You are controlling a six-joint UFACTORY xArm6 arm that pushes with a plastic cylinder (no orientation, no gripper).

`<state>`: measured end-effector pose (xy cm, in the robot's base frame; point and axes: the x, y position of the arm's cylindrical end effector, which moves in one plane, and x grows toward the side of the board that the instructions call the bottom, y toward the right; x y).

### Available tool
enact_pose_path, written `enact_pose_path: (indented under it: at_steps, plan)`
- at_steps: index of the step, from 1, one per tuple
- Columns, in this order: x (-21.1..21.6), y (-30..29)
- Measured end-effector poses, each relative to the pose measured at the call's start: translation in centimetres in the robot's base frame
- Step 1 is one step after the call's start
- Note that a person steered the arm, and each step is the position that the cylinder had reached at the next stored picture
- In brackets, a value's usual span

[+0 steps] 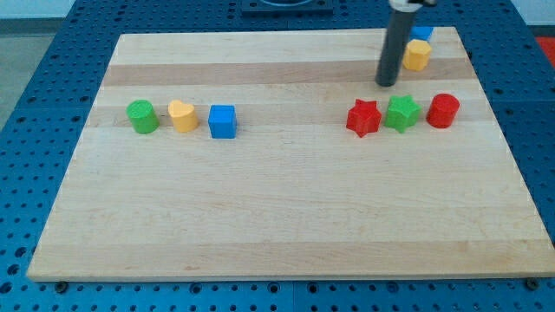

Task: Move the arm to the bottom of the blue cube

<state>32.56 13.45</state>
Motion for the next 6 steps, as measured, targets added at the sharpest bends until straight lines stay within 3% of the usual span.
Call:
enact_pose_path:
  at_steps: [3, 5, 6]
  plan:
    - [6.5, -9.3]
    - [13.4, -16.7]
    - [13.5, -21.5]
